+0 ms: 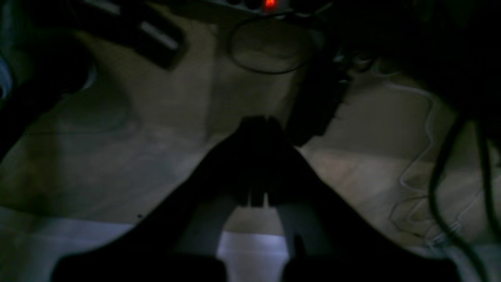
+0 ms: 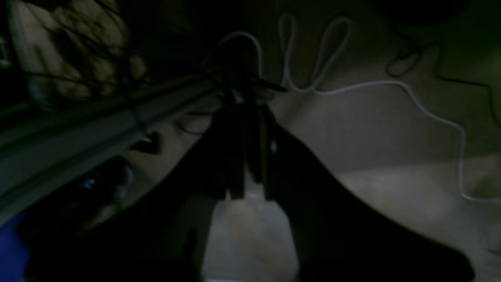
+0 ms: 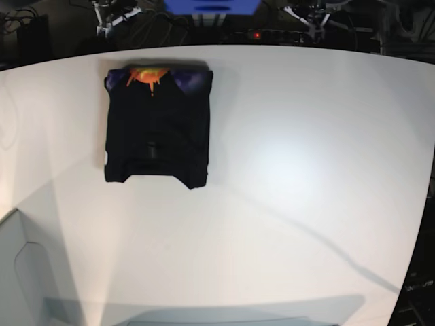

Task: Fold the T-shirt properly

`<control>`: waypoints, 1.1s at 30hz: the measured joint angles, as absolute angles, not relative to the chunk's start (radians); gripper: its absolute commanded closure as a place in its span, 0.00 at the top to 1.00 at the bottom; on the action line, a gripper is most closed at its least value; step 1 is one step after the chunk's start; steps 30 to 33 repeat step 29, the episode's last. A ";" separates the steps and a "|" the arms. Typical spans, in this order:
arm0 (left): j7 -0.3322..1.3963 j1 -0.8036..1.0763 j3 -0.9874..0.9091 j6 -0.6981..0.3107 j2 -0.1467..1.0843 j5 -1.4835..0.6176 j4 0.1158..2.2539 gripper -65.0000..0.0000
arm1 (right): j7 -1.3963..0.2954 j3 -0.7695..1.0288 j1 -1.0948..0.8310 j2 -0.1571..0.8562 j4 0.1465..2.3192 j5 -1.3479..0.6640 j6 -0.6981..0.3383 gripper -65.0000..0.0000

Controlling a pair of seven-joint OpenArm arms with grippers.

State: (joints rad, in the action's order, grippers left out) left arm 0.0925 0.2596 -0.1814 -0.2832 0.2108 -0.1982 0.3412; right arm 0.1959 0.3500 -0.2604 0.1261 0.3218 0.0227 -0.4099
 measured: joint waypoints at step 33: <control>0.183 0.102 -0.179 -0.277 0.117 0.078 0.187 0.00 | 0.117 0.005 -0.093 0.052 0.201 0.022 0.096 0.10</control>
